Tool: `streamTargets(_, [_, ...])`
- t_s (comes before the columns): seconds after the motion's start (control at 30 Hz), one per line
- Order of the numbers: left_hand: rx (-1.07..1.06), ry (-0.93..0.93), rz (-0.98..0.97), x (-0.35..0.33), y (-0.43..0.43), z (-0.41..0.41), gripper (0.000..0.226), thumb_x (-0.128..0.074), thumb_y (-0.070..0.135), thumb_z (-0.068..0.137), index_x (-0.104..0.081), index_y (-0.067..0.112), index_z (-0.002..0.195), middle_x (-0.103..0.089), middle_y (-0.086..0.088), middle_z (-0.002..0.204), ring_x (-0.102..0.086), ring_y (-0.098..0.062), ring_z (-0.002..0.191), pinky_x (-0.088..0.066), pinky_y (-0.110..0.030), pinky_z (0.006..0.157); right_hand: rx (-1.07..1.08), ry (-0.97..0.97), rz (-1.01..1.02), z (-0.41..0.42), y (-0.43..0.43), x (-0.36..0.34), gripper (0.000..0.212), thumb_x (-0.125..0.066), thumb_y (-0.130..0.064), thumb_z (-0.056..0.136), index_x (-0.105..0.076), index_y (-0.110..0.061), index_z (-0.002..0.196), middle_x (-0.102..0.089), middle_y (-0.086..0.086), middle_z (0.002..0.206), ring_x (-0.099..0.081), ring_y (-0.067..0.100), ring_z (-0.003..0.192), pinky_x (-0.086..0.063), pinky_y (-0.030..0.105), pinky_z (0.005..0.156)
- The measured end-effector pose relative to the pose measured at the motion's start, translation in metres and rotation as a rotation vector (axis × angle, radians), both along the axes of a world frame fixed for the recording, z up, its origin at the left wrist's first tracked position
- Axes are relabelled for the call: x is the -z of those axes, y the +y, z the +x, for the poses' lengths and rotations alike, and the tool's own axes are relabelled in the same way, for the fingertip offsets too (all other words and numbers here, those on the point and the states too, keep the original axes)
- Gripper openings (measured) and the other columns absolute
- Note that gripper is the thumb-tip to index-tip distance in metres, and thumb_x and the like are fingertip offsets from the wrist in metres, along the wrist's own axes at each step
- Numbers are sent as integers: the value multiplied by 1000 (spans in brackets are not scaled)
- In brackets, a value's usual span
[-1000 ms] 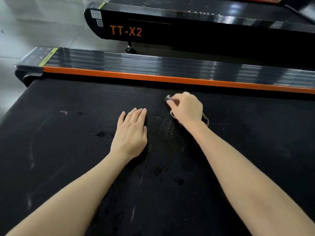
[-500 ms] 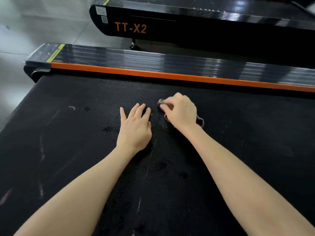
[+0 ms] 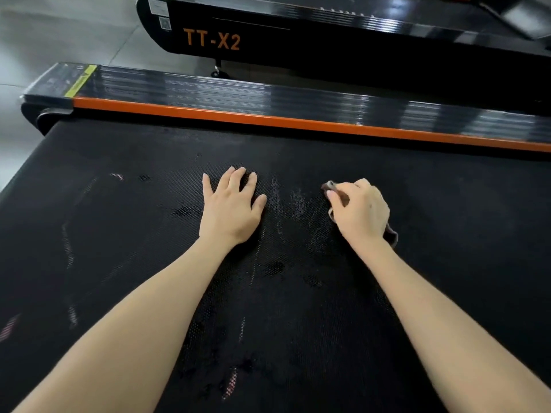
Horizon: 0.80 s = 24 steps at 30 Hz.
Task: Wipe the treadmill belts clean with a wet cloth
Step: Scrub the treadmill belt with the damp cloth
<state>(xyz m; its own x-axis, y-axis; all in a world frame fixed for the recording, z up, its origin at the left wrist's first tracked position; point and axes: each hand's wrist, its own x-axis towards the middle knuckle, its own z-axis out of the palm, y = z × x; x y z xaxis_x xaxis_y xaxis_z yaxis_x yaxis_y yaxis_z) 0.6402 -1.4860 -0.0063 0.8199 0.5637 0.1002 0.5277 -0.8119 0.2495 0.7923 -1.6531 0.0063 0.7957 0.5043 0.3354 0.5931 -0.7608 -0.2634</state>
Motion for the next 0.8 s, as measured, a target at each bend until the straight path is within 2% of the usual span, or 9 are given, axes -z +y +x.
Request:
streamTargets(0.07, [-1, 3, -4, 0, -1, 0, 56, -24, 45, 99, -27, 20, 149, -20, -5, 156, -6, -20, 145, 7, -53, 115, -71, -8, 45, -35, -12, 1, 25, -57, -40, 90, -74, -24, 98, -60, 4, 88, -57, 28, 82, -36, 29, 64])
streamTargets(0.13, [-8, 3, -1, 0, -1, 0, 55, -24, 44, 100, -27, 19, 148, -20, -6, 156, -6, -20, 145, 6, -53, 115, -275, 7, 107, -91, -42, 0, 26, -55, -41, 87, -74, -24, 90, -57, 0, 78, -55, 23, 70, -42, 29, 57])
streamTargets(0.2, [-5, 16, -3, -2, -1, -1, 54, -23, 43, 100, -27, 19, 148, -20, -5, 156, -7, -20, 145, 5, -53, 115, -480, 42, 117, -132, -82, -1, 24, -58, -37, 87, -75, -21, 93, -57, -2, 78, -52, 17, 67, -44, 30, 54])
streamTargets(0.27, [1, -15, -29, -5, -1, -1, 51, -25, 40, 101, -31, 19, 147, -24, -5, 155, -11, -20, 145, 4, -52, 115, -559, 36, 104, -142, -105, -2, 21, -62, -34, 87, -75, -19, 95, -59, 0, 80, -53, 18, 68, -47, 33, 55])
streamTargets(0.37, [-24, -229, -121, -17, -4, -11, 43, -36, 30, 100, -46, 14, 139, -42, -7, 146, -28, -25, 139, -10, -48, 116, -527, 2, 120, -135, -110, 1, 18, -64, -31, 87, -75, -18, 93, -60, 1, 80, -55, 20, 68, -48, 36, 56])
streamTargets(0.43, [-26, -289, -117, -27, -9, -29, 40, -41, 26, 99, -49, 13, 137, -44, -8, 144, -30, -27, 138, -14, -45, 116, -513, -14, 116, -136, -106, 2, 18, -64, -31, 88, -75, -18, 93, -61, 1, 80, -56, 20, 68, -49, 35, 57])
streamTargets(0.53, [83, -172, -13, -29, -25, -78, 41, -38, 30, 100, -47, 17, 138, -37, -6, 150, -21, -26, 143, -4, -45, 117, -483, -21, 103, -141, -106, 0, 21, -61, -33, 88, -76, -19, 93, -62, 0, 80, -57, 20, 67, -50, 35, 56])
streamTargets(0.7, [188, 29, 72, -16, -42, -158, 65, -12, 48, 91, -42, 20, 142, -33, -6, 152, -19, -30, 143, -3, -51, 115, -143, 17, 168, -188, -96, -6, 21, -60, -36, 82, -74, -21, 85, -59, -1, 75, -56, 22, 65, -49, 35, 53])
streamTargets(0.8, [190, 70, 69, -9, -40, -175, 68, -9, 50, 90, -38, 21, 144, -33, -6, 152, -18, -31, 144, -3, -52, 115, -372, 117, 132, -243, -100, -6, 25, -55, -39, 84, -74, -24, 89, -58, -1, 77, -54, 21, 68, -46, 32, 56])
